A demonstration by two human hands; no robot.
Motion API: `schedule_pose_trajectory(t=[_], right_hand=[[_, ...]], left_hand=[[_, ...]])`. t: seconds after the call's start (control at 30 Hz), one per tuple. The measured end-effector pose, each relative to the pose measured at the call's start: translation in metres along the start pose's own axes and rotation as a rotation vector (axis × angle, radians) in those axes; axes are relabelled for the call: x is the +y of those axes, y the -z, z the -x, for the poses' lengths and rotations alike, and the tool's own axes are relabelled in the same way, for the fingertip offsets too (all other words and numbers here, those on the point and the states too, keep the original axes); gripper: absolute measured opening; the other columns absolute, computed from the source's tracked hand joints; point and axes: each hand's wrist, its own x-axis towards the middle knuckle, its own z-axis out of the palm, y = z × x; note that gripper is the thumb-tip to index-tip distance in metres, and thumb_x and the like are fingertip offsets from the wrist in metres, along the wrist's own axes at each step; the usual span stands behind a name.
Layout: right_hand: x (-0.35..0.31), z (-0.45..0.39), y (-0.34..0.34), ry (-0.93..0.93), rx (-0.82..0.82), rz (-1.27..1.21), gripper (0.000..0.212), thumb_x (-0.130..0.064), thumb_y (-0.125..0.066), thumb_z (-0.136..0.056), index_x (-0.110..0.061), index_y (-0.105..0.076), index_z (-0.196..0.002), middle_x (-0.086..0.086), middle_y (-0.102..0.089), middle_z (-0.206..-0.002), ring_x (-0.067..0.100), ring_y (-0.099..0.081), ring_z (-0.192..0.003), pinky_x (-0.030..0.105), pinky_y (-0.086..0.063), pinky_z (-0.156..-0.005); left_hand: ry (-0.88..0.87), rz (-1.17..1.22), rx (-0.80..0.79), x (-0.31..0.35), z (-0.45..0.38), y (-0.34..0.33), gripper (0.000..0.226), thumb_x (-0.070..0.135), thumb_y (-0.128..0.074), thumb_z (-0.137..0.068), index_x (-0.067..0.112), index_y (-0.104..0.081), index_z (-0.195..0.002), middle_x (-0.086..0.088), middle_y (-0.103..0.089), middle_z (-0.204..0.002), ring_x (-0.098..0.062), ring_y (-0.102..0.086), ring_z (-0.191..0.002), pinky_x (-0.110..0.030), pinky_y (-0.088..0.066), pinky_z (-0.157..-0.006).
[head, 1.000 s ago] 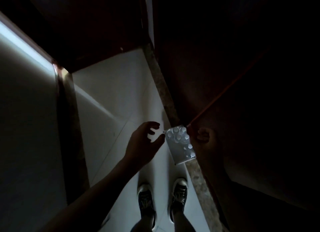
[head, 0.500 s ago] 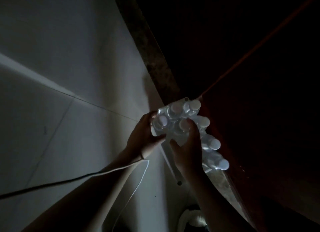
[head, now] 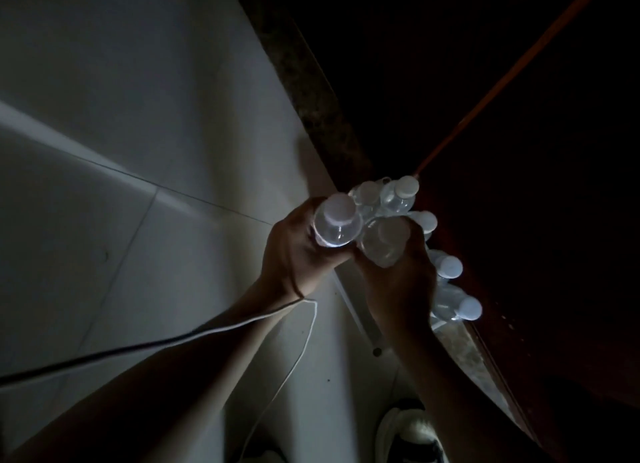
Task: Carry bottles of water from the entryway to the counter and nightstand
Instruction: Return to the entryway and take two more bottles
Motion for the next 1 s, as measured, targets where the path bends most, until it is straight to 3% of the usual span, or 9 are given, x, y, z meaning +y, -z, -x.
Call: schedule_pose_trajectory(t=[0.07,0.13,0.27,0.37,0.47,0.57,0.67,0.77,1.0], right_hand=[[-0.047,-0.001,0.036,0.006,0.003,-0.072,0.050,-0.022,-0.086,-0.072,-0.041,-0.049,-0.100,-0.029,-0.051,-0.080,-0.027,-0.052,-0.079,-0.005,-0.034,-0.069],[-0.097,-0.004,0.075,-0.002,-0.066,-0.179,0.058,-0.013,-0.089,-0.068,-0.035,-0.052,-0.107,-0.034,-0.050,-0.091,-0.032,-0.049,-0.087,-0.006,-0.035,-0.076],[-0.235,-0.019,0.169,-0.037,-0.265,-0.352,0.060,-0.040,-0.089,-0.063,-0.021,-0.060,-0.111,-0.018,-0.065,-0.098,0.000,-0.065,-0.098,0.017,-0.048,-0.083],[-0.351,-0.034,0.252,-0.101,-0.461,-0.523,0.032,-0.020,-0.076,-0.083,-0.021,-0.060,-0.110,-0.016,-0.063,-0.080,0.003,-0.063,-0.091,0.005,-0.046,-0.061],[-0.470,-0.046,0.333,0.104,-0.430,-0.568,0.022,-0.005,-0.075,-0.079,-0.018,-0.063,-0.092,-0.016,-0.072,-0.073,-0.001,-0.070,-0.074,0.011,-0.051,-0.060],[-0.575,-0.050,0.410,0.265,-0.414,-0.610,0.044,0.018,-0.064,-0.080,-0.025,-0.060,-0.081,-0.021,-0.071,-0.073,-0.007,-0.068,-0.069,0.010,-0.052,-0.062],[-0.663,-0.049,0.483,0.312,-0.399,-0.642,0.035,0.006,-0.067,-0.086,-0.029,-0.064,-0.088,-0.010,-0.068,-0.078,-0.011,-0.066,-0.069,0.016,-0.058,-0.070],[-0.729,-0.038,0.546,0.349,-0.356,-0.746,0.037,-0.002,-0.065,-0.090,-0.011,-0.055,-0.124,-0.009,-0.064,-0.088,-0.011,-0.066,-0.069,0.012,-0.053,-0.061],[-0.808,-0.015,0.626,0.502,-0.280,-0.813,0.062,-0.032,-0.072,-0.074,-0.014,-0.054,-0.131,0.013,-0.069,-0.113,0.028,-0.072,-0.099,0.033,-0.059,-0.069]], left_hand=[[-0.007,0.068,-0.024,0.054,0.006,0.034,0.054,0.026,-0.090,-0.060,0.025,-0.068,-0.109,0.009,-0.075,-0.093,-0.006,-0.070,-0.084,-0.038,-0.057,-0.075],[-0.005,0.092,-0.022,0.116,0.010,0.075,0.052,0.030,-0.091,-0.059,0.029,-0.069,-0.106,0.006,-0.076,-0.092,-0.011,-0.072,-0.084,-0.041,-0.058,-0.073],[-0.007,0.086,0.024,0.264,0.015,0.168,0.042,0.051,-0.083,-0.059,0.039,-0.068,-0.096,0.013,-0.075,-0.088,-0.002,-0.071,-0.081,-0.023,-0.056,-0.068],[-0.054,0.172,0.046,0.381,0.014,0.236,0.041,0.041,-0.082,-0.067,0.025,-0.070,-0.102,0.009,-0.075,-0.091,-0.008,-0.072,-0.084,-0.023,-0.054,-0.071],[-0.130,0.293,0.039,0.507,0.012,0.300,0.043,0.029,-0.080,-0.071,0.011,-0.067,-0.108,0.003,-0.075,-0.094,-0.015,-0.073,-0.088,-0.028,-0.057,-0.074],[-0.234,0.332,0.001,0.631,0.016,0.356,0.043,0.028,-0.079,-0.071,0.016,-0.066,-0.110,-0.003,-0.073,-0.099,-0.023,-0.071,-0.093,-0.044,-0.059,-0.080],[-0.291,0.465,0.027,0.744,0.029,0.400,0.036,0.027,-0.079,-0.065,0.035,-0.070,-0.099,0.001,-0.073,-0.094,-0.021,-0.072,-0.088,-0.040,-0.060,-0.075],[-0.333,0.570,0.065,0.828,0.048,0.429,0.039,0.030,-0.076,-0.064,0.030,-0.069,-0.102,-0.001,-0.073,-0.092,-0.021,-0.073,-0.084,-0.034,-0.058,-0.070],[-0.388,0.559,0.075,0.927,0.079,0.460,0.021,0.023,-0.068,-0.076,0.024,-0.065,-0.097,0.005,-0.073,-0.085,-0.016,-0.073,-0.079,-0.027,-0.057,-0.067]])
